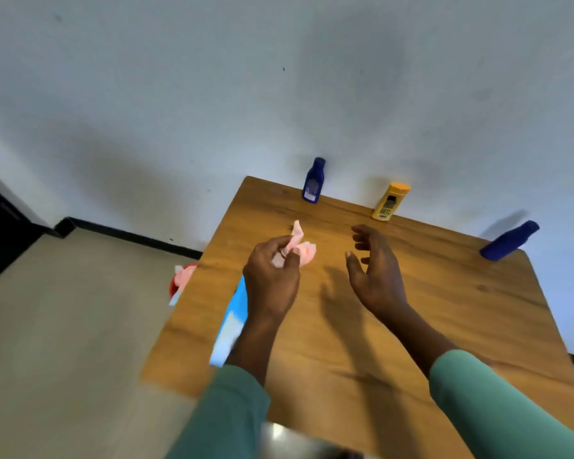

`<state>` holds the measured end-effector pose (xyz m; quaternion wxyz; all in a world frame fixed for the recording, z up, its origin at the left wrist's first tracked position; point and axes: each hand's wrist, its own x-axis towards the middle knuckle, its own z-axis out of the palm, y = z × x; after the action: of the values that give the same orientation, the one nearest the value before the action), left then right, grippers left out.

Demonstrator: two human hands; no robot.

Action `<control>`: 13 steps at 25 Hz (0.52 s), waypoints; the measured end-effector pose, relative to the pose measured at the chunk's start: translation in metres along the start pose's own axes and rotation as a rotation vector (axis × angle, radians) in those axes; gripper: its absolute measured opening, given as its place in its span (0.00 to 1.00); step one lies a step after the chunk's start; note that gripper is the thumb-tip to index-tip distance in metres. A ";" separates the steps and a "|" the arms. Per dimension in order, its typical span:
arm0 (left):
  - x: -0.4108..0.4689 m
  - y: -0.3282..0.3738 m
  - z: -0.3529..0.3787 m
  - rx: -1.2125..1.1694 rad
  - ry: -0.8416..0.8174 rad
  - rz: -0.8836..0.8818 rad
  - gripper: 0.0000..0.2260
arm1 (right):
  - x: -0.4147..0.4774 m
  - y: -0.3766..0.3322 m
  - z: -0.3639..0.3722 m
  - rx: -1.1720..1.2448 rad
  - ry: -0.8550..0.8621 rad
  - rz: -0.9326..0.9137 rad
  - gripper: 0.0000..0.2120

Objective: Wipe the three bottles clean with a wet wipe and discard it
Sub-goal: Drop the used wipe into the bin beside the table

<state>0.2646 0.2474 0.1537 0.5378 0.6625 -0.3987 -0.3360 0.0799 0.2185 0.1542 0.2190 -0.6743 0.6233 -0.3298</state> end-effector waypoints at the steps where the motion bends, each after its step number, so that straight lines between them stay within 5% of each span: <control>1: -0.009 0.016 -0.030 -0.002 -0.032 0.001 0.09 | -0.017 -0.023 -0.006 -0.013 -0.029 -0.001 0.25; 7: -0.044 0.040 -0.193 0.111 -0.032 0.036 0.13 | -0.088 -0.142 0.028 0.033 -0.176 -0.077 0.24; 13: -0.005 -0.016 -0.257 0.144 0.121 -0.161 0.17 | -0.102 -0.188 0.118 0.087 -0.443 -0.093 0.19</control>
<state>0.4898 0.3679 0.1879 0.4834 0.7483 -0.3340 -0.3079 0.2949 0.3297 0.1887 0.3640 -0.7483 0.5133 -0.2099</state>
